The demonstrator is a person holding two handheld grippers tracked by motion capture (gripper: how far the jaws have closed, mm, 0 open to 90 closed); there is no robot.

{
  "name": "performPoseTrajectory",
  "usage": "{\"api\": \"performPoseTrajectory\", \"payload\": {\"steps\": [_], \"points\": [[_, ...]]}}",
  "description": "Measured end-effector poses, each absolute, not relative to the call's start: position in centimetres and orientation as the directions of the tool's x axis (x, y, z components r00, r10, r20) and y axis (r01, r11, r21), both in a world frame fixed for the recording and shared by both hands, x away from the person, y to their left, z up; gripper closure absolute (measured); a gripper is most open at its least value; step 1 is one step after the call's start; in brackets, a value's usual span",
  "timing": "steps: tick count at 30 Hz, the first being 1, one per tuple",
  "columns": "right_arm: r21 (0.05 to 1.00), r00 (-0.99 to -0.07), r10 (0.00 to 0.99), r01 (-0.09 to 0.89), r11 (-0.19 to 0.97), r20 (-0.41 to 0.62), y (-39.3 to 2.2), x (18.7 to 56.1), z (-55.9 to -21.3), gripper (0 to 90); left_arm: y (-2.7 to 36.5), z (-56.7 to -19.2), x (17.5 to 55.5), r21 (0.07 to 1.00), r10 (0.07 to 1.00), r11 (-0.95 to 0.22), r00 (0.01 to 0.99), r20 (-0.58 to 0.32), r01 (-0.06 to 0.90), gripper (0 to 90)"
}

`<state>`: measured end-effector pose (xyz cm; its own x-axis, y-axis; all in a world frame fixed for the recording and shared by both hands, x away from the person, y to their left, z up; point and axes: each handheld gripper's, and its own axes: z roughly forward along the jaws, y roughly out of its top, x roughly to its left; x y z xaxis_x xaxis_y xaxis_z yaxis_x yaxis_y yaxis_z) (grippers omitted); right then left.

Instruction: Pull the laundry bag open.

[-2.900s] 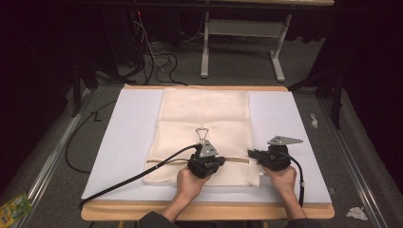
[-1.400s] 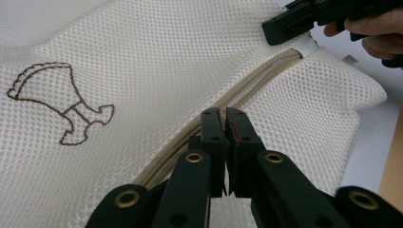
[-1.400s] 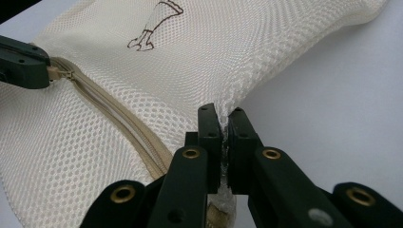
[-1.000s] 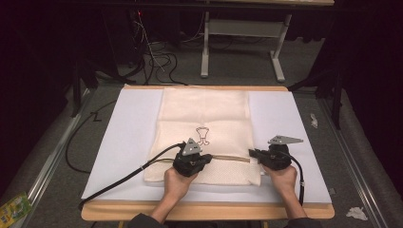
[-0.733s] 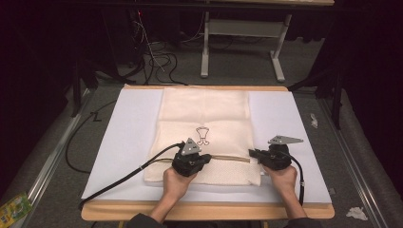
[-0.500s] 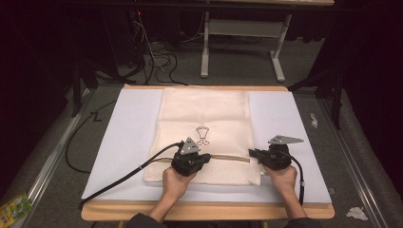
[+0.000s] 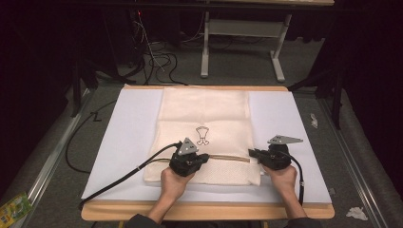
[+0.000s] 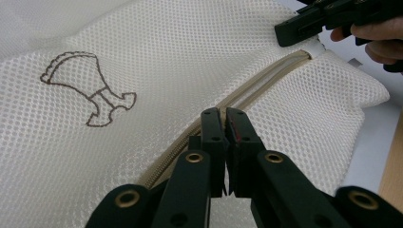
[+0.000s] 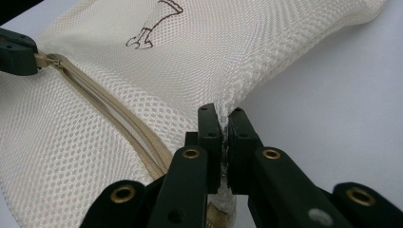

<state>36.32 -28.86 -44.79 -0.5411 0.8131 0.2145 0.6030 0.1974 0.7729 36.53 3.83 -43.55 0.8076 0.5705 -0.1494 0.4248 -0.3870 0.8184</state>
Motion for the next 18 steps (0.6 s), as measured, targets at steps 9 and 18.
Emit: {"api": "performPoseTrajectory", "payload": {"steps": [9,18], "points": [[0.778,-0.541,0.814,0.597,0.197,0.209,-28.86,36.34,-44.72,87.9,4.44,-43.43,36.56,0.822,0.579,-0.376,0.801,-0.152,0.428,87.2],[0.776,-0.54,0.815,0.598,0.199,0.208,-28.79,36.29,-44.75,87.9,4.82,-43.52,36.43,0.828,0.58,-0.363,0.799,-0.157,0.427,87.1]]}}
